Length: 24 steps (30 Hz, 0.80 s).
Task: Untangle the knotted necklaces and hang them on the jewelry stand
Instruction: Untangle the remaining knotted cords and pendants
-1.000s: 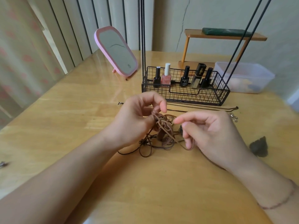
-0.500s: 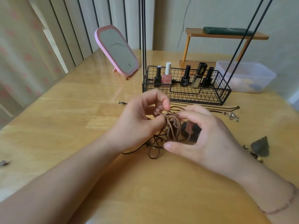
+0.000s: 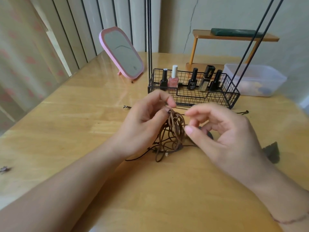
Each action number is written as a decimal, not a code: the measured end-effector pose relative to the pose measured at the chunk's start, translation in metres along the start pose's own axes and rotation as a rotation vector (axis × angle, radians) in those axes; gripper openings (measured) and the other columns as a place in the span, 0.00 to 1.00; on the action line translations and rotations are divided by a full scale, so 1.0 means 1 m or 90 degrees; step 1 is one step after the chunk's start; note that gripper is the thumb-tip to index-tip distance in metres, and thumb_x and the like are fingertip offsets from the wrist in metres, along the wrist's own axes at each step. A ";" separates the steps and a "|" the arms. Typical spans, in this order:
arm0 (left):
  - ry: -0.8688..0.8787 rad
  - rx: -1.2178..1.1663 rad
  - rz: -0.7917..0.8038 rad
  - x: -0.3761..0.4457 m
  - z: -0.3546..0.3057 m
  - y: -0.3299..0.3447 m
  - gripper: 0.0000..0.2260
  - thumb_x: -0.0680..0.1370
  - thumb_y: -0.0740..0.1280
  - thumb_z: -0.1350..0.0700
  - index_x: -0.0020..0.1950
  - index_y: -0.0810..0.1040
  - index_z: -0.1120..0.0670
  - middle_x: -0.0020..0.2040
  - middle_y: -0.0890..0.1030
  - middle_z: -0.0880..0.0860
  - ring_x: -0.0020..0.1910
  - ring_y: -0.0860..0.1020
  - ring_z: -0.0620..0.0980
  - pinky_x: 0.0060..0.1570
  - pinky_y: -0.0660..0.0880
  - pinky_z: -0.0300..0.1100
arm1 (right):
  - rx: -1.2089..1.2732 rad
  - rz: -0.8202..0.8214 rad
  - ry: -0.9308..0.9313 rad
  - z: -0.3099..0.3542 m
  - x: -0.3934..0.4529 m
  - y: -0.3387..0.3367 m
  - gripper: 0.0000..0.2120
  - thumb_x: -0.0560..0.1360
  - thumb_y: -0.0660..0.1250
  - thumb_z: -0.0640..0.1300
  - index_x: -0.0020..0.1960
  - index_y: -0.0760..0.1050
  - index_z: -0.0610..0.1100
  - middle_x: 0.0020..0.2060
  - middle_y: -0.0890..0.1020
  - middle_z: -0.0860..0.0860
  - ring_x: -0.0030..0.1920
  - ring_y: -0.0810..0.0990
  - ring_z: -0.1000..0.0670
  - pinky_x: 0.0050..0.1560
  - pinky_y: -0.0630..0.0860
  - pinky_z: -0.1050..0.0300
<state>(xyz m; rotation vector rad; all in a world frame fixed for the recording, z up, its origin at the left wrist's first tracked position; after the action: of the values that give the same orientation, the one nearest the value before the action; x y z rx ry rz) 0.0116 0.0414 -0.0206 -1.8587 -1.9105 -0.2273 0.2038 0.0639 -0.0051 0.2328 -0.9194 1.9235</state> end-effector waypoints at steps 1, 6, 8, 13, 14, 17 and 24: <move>-0.003 -0.022 0.005 0.000 -0.001 0.001 0.05 0.81 0.59 0.60 0.51 0.74 0.53 0.35 0.72 0.57 0.31 0.67 0.57 0.30 0.67 0.46 | 0.010 -0.019 0.016 -0.001 0.000 0.002 0.11 0.72 0.73 0.44 0.54 0.80 0.50 0.42 0.82 0.54 0.38 0.80 0.46 0.35 0.77 0.48; -0.015 -0.108 0.051 -0.001 -0.005 0.005 0.05 0.82 0.57 0.59 0.54 0.72 0.56 0.40 0.77 0.58 0.34 0.74 0.55 0.30 0.72 0.43 | -0.013 -0.003 0.067 -0.005 -0.002 0.008 0.20 0.66 0.80 0.48 0.55 0.77 0.54 0.44 0.78 0.56 0.42 0.77 0.51 0.34 0.73 0.60; -0.027 -0.134 0.075 -0.002 -0.006 0.006 0.05 0.82 0.57 0.61 0.55 0.72 0.56 0.42 0.79 0.56 0.37 0.78 0.51 0.33 0.75 0.43 | -0.015 0.014 0.083 -0.006 -0.002 0.009 0.24 0.64 0.79 0.53 0.56 0.74 0.57 0.46 0.78 0.55 0.42 0.77 0.52 0.35 0.72 0.63; -0.021 -0.172 0.116 -0.003 -0.006 0.010 0.06 0.81 0.58 0.62 0.57 0.71 0.58 0.46 0.76 0.67 0.43 0.75 0.58 0.40 0.74 0.50 | 0.009 0.011 0.072 -0.004 -0.001 0.013 0.24 0.66 0.76 0.54 0.58 0.72 0.55 0.49 0.81 0.54 0.44 0.81 0.51 0.34 0.76 0.57; -0.019 -0.178 0.124 -0.003 -0.006 0.010 0.06 0.81 0.59 0.62 0.57 0.70 0.58 0.47 0.72 0.72 0.43 0.73 0.59 0.40 0.74 0.49 | 0.023 0.008 0.070 -0.004 -0.001 0.013 0.23 0.67 0.77 0.51 0.58 0.73 0.53 0.48 0.82 0.53 0.45 0.83 0.50 0.35 0.77 0.57; -0.012 -0.196 0.164 -0.003 -0.005 0.010 0.09 0.79 0.65 0.62 0.58 0.70 0.58 0.43 0.68 0.70 0.43 0.70 0.58 0.45 0.74 0.49 | 0.049 -0.009 0.074 -0.003 0.000 0.013 0.19 0.71 0.77 0.47 0.58 0.74 0.49 0.47 0.85 0.54 0.48 0.85 0.52 0.41 0.81 0.54; -0.006 -0.141 0.132 -0.002 0.002 0.010 0.16 0.73 0.72 0.67 0.57 0.73 0.56 0.46 0.73 0.54 0.42 0.73 0.52 0.46 0.75 0.45 | 0.002 -0.029 0.070 -0.010 0.002 0.009 0.13 0.71 0.77 0.37 0.50 0.77 0.49 0.42 0.84 0.56 0.44 0.84 0.59 0.44 0.81 0.58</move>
<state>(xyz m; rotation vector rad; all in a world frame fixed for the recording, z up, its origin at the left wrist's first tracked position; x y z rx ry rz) 0.0212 0.0415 -0.0256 -2.1881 -1.7404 -0.3754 0.1979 0.0692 -0.0152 0.1469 -0.8314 1.8773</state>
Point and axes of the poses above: each hand's wrist, its own x-axis towards the middle knuckle, its own y-axis out of the palm, z = x × y, the point moved 1 cm from there along x, towards the middle knuckle
